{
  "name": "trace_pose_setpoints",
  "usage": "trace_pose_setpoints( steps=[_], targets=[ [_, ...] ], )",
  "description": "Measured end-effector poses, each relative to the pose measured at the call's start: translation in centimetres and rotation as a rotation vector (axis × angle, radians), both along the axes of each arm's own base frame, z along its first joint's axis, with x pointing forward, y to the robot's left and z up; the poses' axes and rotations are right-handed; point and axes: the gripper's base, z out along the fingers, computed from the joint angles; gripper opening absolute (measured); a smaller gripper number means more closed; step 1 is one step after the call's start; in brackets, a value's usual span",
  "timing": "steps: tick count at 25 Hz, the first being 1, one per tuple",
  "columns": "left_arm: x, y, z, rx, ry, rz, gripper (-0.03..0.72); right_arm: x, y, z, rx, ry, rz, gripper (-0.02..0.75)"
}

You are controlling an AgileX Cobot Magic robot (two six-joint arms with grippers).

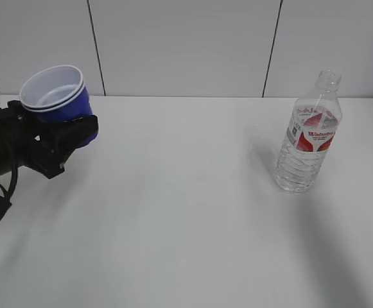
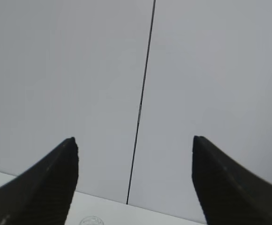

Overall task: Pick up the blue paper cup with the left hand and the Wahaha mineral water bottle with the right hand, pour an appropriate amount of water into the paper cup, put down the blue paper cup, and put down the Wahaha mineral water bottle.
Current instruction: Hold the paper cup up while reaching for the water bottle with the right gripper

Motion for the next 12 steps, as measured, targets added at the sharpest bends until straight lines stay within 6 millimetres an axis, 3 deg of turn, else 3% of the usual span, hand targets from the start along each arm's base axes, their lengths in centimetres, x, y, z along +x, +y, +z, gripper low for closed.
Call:
trace_pose_setpoints(
  steps=[6,12],
  targets=[
    [-1.0,-0.5,0.7,0.021,0.014,-0.088,0.447,2.4,0.3,0.6,-0.024,0.026,0.025,0.568],
    [-1.1,-0.5,0.5,0.036,0.023,-0.102,0.447,4.6,0.3,-1.3,0.035,0.123,0.033,0.568]
  ],
)
